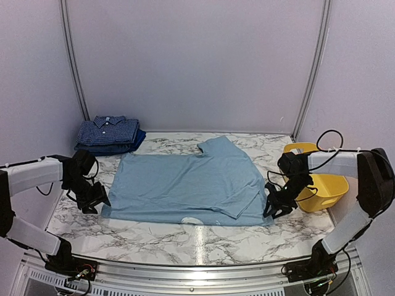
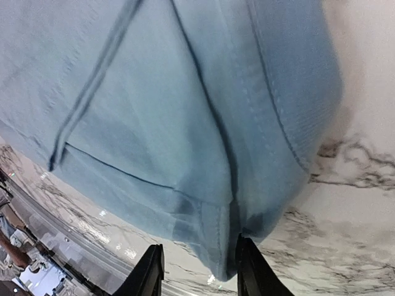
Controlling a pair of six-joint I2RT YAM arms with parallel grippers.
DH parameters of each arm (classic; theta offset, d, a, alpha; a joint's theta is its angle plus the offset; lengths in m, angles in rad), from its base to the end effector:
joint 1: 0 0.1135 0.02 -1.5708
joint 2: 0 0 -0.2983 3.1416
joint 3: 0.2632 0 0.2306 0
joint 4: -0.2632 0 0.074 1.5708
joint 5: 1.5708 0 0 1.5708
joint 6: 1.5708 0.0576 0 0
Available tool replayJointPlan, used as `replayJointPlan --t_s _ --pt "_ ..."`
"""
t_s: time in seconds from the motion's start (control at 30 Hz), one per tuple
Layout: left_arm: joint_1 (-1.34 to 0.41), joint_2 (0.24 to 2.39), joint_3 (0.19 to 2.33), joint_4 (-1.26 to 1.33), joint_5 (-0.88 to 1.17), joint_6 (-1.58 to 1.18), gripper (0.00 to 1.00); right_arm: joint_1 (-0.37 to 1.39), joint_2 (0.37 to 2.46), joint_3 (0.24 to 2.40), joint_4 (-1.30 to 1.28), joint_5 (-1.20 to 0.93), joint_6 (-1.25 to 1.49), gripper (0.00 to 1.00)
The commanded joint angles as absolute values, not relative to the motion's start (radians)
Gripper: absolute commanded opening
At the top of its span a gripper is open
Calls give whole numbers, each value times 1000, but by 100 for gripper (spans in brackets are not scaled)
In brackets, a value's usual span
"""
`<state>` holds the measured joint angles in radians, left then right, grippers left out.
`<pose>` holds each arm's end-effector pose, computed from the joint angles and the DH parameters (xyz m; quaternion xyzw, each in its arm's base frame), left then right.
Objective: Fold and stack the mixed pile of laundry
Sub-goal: Move the 1/3-folded T-shirt to the center of the board, then adjust the 1/3-folded T-shirt at the center of the board.
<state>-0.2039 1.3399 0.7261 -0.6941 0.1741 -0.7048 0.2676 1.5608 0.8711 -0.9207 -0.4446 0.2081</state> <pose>0.1961 -0.0507 0.1984 -0.2337 0.9596 -0.1348 0.0795 0.2075 0.0826 0.1905 0.0246 -0.9749 -0.2097 0.0707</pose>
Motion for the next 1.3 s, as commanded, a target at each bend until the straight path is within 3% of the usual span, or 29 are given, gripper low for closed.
replayJointPlan --t_s 0.0,0.1,0.23,0.57,0.87,1.27 --pt "-203 1226 870 -702 139 -597 66 269 1491 1021 -935 -420 214 36" --pt "-263 1223 945 -631 199 -525 66 269 1523 1078 -893 -449 228 36" --pt "-506 1261 968 -435 212 -438 72 260 1590 1158 -874 -439 216 36" --pt "-984 1758 1361 -198 122 36 67 183 1753 1197 -775 -520 176 35" --pt "-1132 2075 1631 -197 234 225 57 184 1837 1235 -719 -575 191 35" --pt "-1140 2227 1711 -217 198 258 62 186 1905 1261 -745 -506 161 36"
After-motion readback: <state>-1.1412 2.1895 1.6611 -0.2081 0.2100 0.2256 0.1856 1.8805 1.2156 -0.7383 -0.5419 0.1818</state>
